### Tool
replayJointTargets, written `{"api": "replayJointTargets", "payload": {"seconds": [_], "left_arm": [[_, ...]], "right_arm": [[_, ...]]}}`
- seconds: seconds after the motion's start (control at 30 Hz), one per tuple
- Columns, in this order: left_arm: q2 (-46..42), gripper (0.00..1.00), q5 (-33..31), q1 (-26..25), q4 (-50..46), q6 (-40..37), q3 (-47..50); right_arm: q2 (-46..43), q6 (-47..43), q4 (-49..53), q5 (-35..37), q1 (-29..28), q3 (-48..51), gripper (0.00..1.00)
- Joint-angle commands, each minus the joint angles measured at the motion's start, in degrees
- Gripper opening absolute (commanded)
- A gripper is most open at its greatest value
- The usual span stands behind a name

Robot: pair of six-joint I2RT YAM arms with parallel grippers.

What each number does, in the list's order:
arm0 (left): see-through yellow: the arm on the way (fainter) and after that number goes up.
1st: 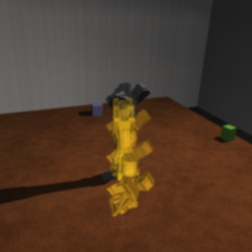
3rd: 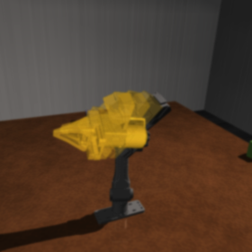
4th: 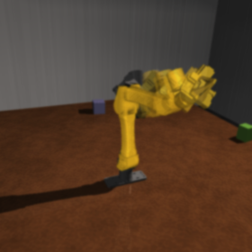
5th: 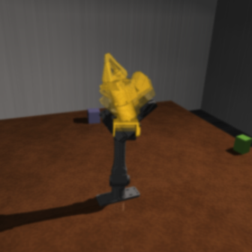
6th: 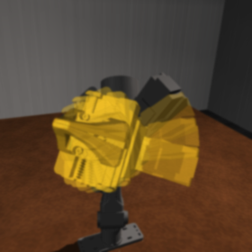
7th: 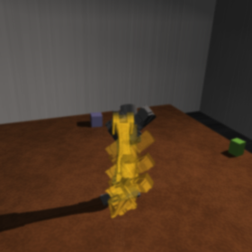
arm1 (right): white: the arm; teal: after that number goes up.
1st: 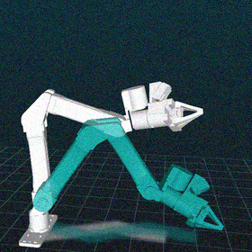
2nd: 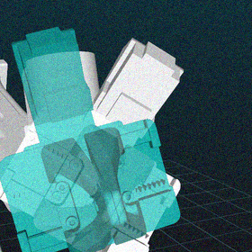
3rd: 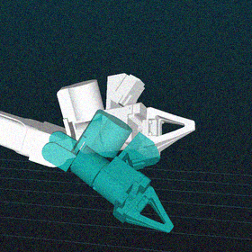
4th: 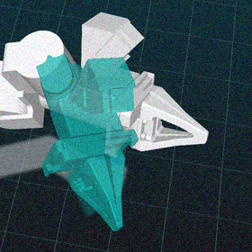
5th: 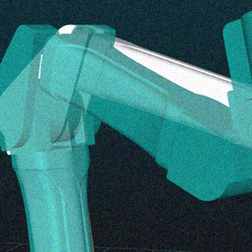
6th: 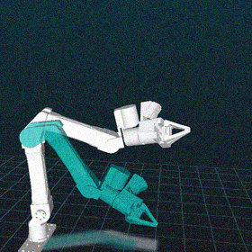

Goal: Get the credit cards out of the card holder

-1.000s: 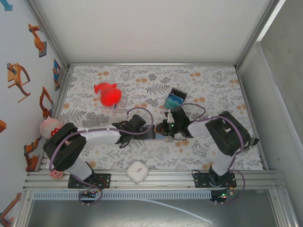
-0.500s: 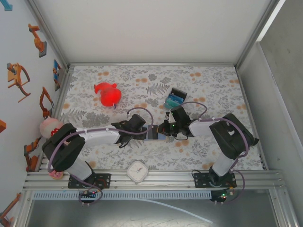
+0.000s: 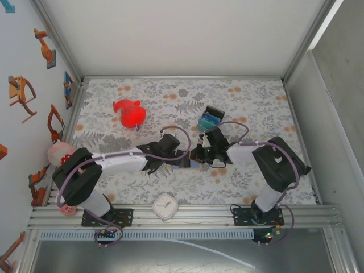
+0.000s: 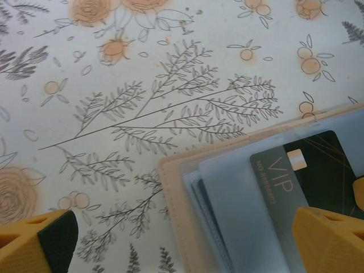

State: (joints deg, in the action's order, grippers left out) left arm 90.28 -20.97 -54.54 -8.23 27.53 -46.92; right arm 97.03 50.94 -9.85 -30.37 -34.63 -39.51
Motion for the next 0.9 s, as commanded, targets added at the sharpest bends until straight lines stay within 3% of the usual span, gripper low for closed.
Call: {"api": "replayJointTargets", "payload": {"seconds": [0.0, 0.63, 0.87], "left_arm": [[2.3, 0.97, -0.2, -0.6, -2.0, -1.8, -1.6], [7.0, 0.97, -1.0, -0.7, -5.1, -0.4, -1.9], [7.8, 0.97, -0.9, -1.0, -5.4, 0.0, -2.1]], "right_arm": [[-0.7, -0.9, 2.0, 1.1, 0.4, -1.0, 0.0], [-4.5, -1.2, 2.7, 1.1, 1.5, 0.6, 0.0], [-3.2, 3.4, -7.6, -3.6, 1.5, 2.8, 0.15]]}}
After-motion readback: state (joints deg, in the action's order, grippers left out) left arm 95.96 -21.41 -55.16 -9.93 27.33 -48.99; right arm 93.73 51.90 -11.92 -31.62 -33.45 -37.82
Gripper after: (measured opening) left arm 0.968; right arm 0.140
